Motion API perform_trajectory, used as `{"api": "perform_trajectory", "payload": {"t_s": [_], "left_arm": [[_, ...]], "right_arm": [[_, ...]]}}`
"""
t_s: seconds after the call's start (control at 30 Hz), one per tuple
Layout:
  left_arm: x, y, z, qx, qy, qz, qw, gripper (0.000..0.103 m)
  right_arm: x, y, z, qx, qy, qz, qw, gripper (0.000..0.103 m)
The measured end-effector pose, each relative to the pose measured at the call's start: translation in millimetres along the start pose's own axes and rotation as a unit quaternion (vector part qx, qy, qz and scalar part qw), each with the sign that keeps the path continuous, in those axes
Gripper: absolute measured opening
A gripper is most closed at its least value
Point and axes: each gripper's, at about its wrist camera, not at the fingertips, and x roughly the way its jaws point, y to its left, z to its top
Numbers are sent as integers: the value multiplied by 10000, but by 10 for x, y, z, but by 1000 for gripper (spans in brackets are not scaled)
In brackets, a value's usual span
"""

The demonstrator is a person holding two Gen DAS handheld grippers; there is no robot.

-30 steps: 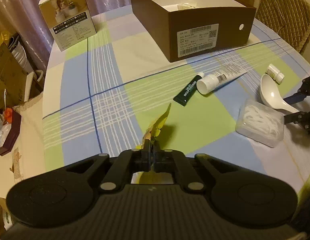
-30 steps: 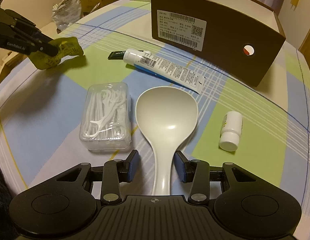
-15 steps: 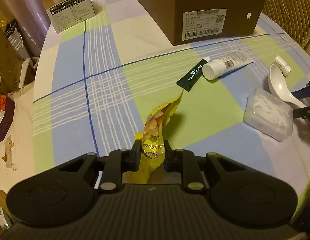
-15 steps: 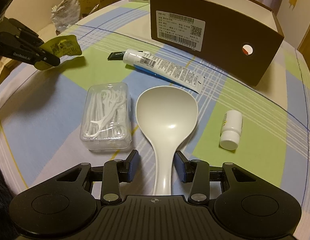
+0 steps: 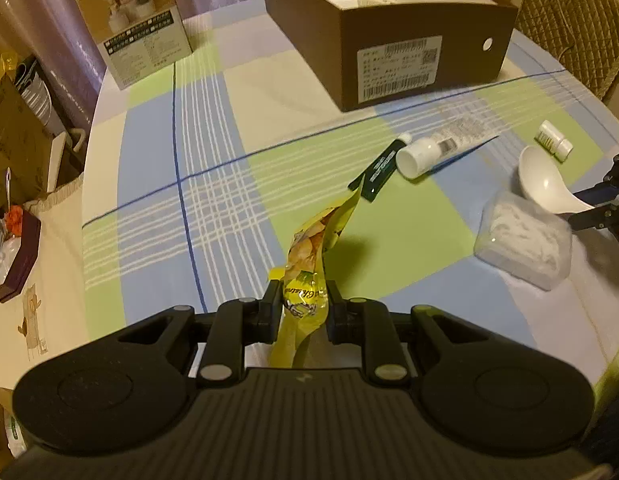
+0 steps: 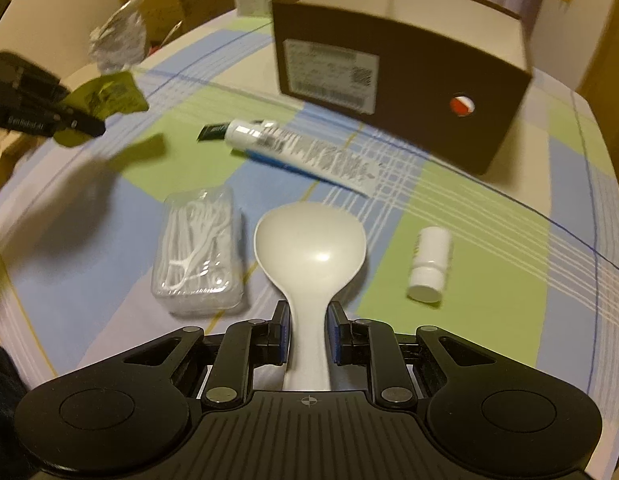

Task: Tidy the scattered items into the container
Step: 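Carry the ladle and yellow packet with both tools into the shoebox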

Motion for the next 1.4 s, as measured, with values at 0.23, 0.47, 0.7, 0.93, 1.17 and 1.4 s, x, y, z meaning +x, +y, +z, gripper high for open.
{"api": "perform_trajectory", "payload": {"t_s": [0.23,0.47,0.7,0.93,1.17,1.4], "left_arm": [[-155,-67,138,33,-287,-119,9995,17],[-330,-175,360,123,-644,-238,9976,17],[-517,-229,686,124,-1094,-457,9929,17],[-556,-275,1146,133,-1487,-591,9870,17],[-490,-319,1655,132,-1717,-678,9827,17],[-338,-341,2148,115,-1805,-654,9813,17]], "right_arm": [[-210,-168,78,569,-273,76,9980,21],[-449,-236,214,648,-666,78,9956,21],[-661,-357,503,658,-1090,11,9919,21],[-851,-571,950,697,-1528,-180,9856,21],[-799,-788,1433,849,-1699,-507,9805,21],[-541,-954,1840,936,-1714,-568,9791,21]]}}
